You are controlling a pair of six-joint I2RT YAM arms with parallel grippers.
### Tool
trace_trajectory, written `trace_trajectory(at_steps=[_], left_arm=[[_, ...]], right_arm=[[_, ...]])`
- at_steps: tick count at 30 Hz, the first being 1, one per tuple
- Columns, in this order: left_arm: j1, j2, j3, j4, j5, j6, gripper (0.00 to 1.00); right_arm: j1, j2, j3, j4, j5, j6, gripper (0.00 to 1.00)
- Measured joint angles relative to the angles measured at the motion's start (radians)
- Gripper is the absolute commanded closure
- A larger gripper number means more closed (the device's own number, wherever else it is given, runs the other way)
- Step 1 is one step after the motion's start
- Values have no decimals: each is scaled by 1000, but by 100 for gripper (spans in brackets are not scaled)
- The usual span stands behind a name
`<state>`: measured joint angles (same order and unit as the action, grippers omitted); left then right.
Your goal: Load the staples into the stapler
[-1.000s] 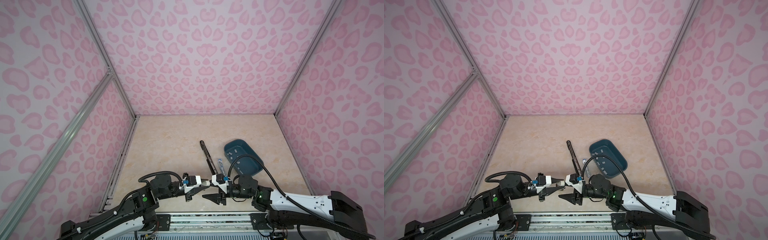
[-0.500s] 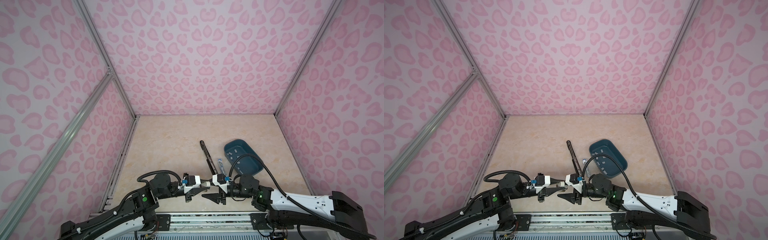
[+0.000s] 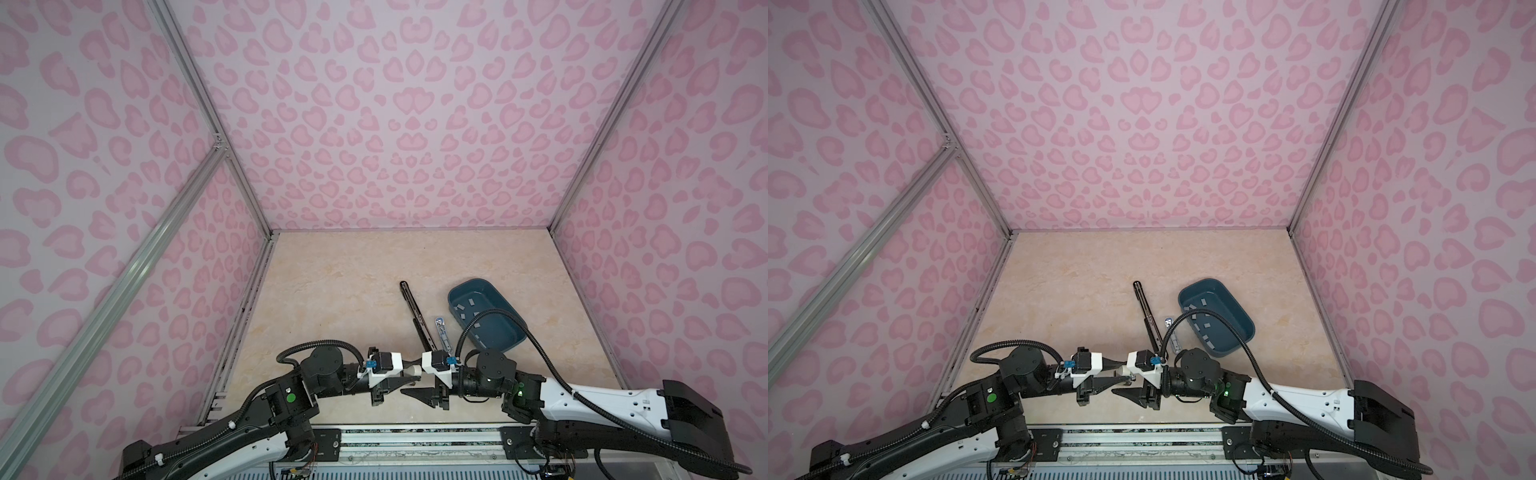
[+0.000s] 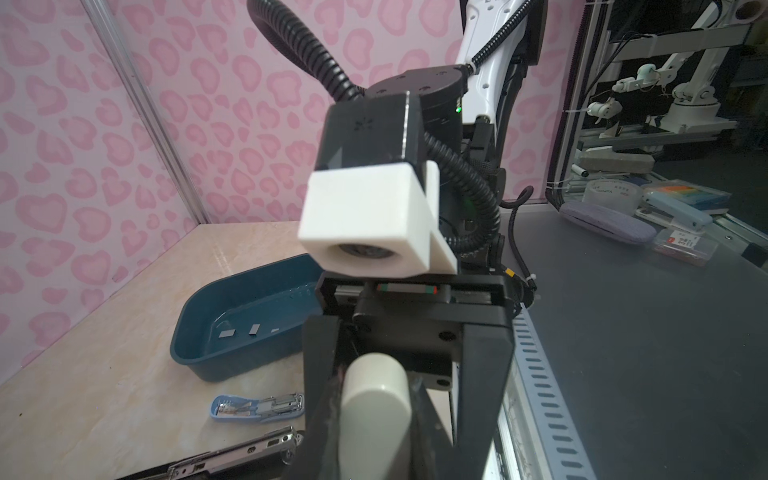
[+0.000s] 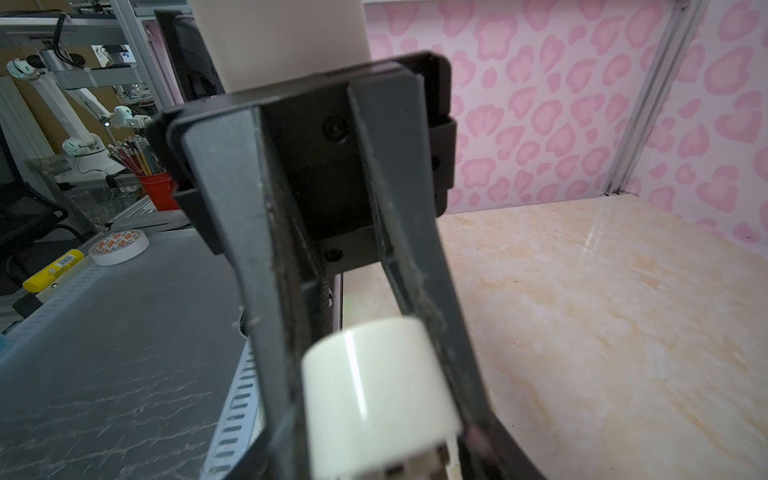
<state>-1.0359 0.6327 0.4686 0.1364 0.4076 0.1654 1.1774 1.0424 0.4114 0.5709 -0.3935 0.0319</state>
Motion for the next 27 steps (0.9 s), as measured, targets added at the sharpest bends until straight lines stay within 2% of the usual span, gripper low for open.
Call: trace_trajectory(at_steps=[9,21,22,25,27], left_arm=[[0,-38,-14,-1,17,-12,96],[0,-72,-38,11,23,-34,97],[0,-74,-40,11,22,-34,92],[0,-84,-42,8,-8,-34,52],[2,-90,-42,7,-54,-29,39]], right_arm=[[1,15,0,10,-18,-18,72],[3,17,0,11,-40,-26,81],[4,20,1,11,-37,-24,82],[7,36,42,-39,-4,-14,82],[9,53,77,-76,48,38,84]])
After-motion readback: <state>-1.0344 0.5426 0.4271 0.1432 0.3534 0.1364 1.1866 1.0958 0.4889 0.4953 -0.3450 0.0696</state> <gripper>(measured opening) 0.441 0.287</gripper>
